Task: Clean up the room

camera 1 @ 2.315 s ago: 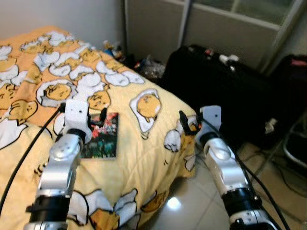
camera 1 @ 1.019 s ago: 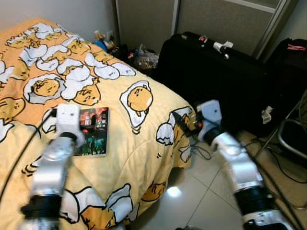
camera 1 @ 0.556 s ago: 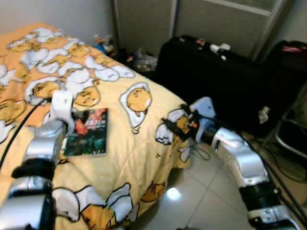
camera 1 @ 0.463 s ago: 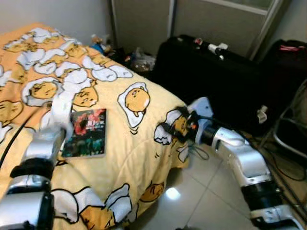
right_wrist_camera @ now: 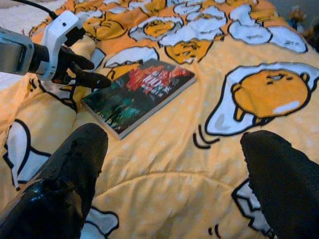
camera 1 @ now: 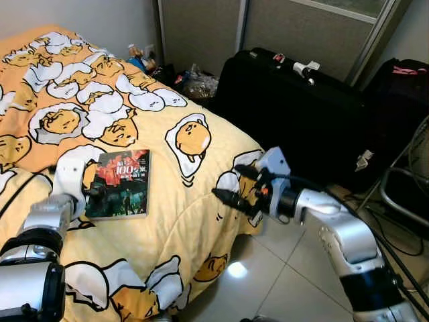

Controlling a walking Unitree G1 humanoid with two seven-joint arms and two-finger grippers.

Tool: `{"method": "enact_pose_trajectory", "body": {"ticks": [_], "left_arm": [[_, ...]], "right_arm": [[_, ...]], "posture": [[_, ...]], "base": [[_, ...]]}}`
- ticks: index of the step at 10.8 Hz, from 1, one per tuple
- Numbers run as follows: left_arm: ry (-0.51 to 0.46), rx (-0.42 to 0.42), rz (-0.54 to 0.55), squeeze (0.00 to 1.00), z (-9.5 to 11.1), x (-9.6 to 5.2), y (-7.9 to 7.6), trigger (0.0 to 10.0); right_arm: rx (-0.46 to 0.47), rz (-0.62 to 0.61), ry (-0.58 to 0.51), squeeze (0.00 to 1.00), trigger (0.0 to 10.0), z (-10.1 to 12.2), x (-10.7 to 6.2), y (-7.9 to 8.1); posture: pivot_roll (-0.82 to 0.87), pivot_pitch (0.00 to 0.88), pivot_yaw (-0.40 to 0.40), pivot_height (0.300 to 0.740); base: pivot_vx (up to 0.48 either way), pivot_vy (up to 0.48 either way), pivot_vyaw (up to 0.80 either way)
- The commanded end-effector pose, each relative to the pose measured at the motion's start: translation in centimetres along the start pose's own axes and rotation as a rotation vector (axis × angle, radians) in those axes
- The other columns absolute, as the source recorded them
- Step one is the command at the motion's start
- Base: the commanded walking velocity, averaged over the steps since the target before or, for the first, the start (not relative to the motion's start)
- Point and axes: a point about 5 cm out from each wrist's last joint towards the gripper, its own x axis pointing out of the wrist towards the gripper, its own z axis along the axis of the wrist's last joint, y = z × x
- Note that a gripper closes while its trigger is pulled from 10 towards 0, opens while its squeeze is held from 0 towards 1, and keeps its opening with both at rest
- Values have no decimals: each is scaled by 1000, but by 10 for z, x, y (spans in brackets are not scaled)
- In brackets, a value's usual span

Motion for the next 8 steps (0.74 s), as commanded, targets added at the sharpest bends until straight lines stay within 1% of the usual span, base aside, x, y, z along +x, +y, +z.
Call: {"method": "enact_pose_trajectory", "body": {"ticks": [1, 3, 4, 5, 6, 7, 8], "left_arm": [[14, -66, -55, 0, -2, 2, -7, 10000], [75, -9, -68, 0, -13, 3, -14, 10000], [112, -19, -104, 0, -19, 4, -22, 10000], [140, -72, -163, 0, -21, 4, -30, 10000], [174, -119, -265, 0, -22, 4, -43, 10000], [157, -187, -304, 0, -16, 5, -50, 10000], [121, -274, -336, 0, -5, 6, -56, 10000]], "right_arm": [[11, -2, -8, 0, 10000, 4, -1, 4], [18, -7, -4, 0, 10000, 3, -2, 7], [25, 0, 0, 0, 10000, 2, -3, 10], [28, 0, 3, 0, 10000, 1, -4, 11], [31, -4, 6, 0, 10000, 2, -4, 11], [31, -10, 6, 0, 10000, 2, -5, 11], [31, -17, 4, 0, 10000, 3, -5, 10]], "posture": [[-148, 52, -24, 740], [-155, 57, -19, 740], [-156, 58, -16, 740], [-156, 58, -16, 740], [-157, 56, -14, 740], [-156, 53, -12, 740], [-152, 49, -9, 740]], "base": [[0, 0, 0], [0, 0, 0], [0, 0, 0], [0, 0, 0], [0, 0, 0], [0, 0, 0], [0, 0, 0]]}}
